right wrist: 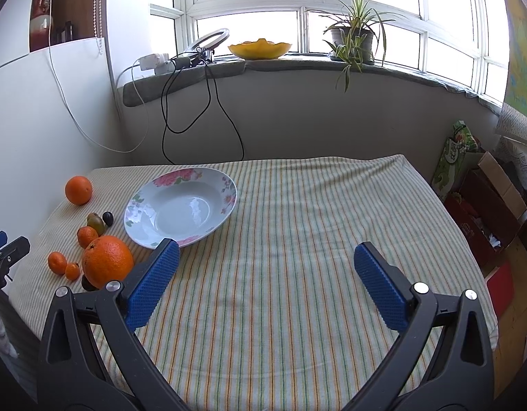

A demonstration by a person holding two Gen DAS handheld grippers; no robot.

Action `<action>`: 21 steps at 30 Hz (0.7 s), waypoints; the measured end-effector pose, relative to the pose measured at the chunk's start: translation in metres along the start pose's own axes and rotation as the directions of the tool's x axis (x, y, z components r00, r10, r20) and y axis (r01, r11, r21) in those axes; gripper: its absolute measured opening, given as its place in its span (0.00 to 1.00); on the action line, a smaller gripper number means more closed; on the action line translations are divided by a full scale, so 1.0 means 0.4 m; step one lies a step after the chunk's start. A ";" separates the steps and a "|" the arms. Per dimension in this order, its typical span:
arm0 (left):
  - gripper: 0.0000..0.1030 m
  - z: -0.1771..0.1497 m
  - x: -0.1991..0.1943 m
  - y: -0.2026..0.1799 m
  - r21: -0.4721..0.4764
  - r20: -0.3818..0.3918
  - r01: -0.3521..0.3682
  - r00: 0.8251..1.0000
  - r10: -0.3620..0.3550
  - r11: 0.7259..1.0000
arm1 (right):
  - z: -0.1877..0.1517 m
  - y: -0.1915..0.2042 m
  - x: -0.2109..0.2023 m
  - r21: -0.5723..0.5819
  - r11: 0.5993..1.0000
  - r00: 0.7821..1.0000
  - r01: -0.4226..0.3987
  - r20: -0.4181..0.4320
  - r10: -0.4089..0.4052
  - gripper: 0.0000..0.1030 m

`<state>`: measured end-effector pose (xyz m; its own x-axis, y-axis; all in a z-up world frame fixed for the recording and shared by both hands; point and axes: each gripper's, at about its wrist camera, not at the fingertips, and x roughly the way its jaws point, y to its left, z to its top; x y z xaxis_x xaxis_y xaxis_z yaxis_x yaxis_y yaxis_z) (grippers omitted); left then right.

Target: Organize fruits

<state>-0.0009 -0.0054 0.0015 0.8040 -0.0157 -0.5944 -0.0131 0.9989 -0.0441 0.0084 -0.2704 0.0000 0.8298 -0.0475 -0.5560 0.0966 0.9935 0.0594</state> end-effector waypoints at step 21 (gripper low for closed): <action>0.99 0.005 -0.005 -0.002 0.000 0.001 0.004 1.000 -0.004 1.000 | 0.002 0.001 -0.002 -0.001 1.000 1.000 -0.003 0.000 0.003 1.00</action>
<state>-0.0013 -0.0061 0.0041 0.8048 -0.0191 -0.5933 -0.0105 0.9989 -0.0464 0.0082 -0.2700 0.0011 0.8299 -0.0448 -0.5561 0.0939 0.9938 0.0601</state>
